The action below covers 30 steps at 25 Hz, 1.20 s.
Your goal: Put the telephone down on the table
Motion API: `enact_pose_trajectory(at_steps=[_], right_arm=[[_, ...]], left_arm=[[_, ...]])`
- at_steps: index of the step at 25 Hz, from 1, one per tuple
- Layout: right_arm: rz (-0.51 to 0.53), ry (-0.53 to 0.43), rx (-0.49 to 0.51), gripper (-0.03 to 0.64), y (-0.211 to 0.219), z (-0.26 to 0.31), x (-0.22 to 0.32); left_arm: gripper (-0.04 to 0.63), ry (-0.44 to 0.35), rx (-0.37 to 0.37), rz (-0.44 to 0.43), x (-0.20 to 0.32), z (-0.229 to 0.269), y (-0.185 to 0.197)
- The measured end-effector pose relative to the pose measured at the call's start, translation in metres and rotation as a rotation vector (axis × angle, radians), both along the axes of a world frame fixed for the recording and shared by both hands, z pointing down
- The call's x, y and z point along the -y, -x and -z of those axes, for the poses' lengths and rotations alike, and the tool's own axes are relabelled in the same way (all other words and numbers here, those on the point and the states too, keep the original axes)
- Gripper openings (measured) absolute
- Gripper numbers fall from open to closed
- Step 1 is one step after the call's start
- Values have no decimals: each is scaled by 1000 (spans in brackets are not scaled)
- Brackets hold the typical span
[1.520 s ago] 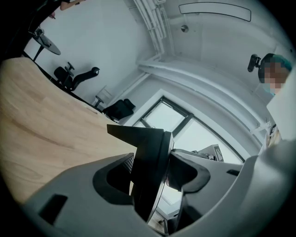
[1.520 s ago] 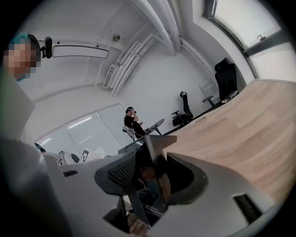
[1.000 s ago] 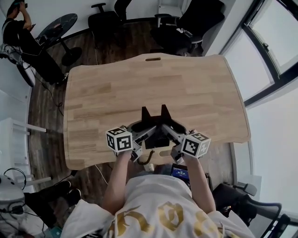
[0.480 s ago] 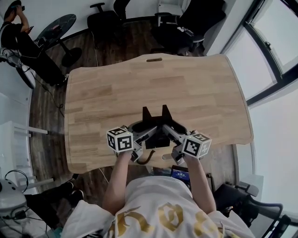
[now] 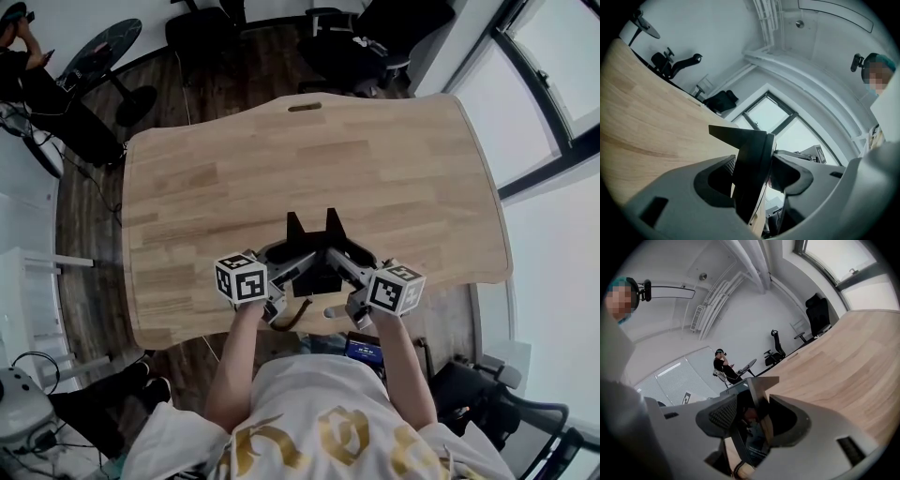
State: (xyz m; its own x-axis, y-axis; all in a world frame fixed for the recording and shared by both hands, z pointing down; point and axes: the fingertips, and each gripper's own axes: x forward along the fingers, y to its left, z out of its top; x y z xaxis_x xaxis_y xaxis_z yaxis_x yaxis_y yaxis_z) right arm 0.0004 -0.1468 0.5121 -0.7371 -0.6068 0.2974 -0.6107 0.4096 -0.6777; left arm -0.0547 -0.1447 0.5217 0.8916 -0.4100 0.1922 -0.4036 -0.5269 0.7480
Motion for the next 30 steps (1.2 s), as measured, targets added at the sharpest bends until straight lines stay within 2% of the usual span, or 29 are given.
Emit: enact_pose_trajectory(at_steps=[20, 30], right_arm=[[44, 145, -38, 195, -8, -59, 45], [48, 225, -29, 195, -6, -86, 68]], left_arm=[[232, 122, -26, 42, 41, -61, -8], [232, 164, -15, 32, 64, -86, -6]])
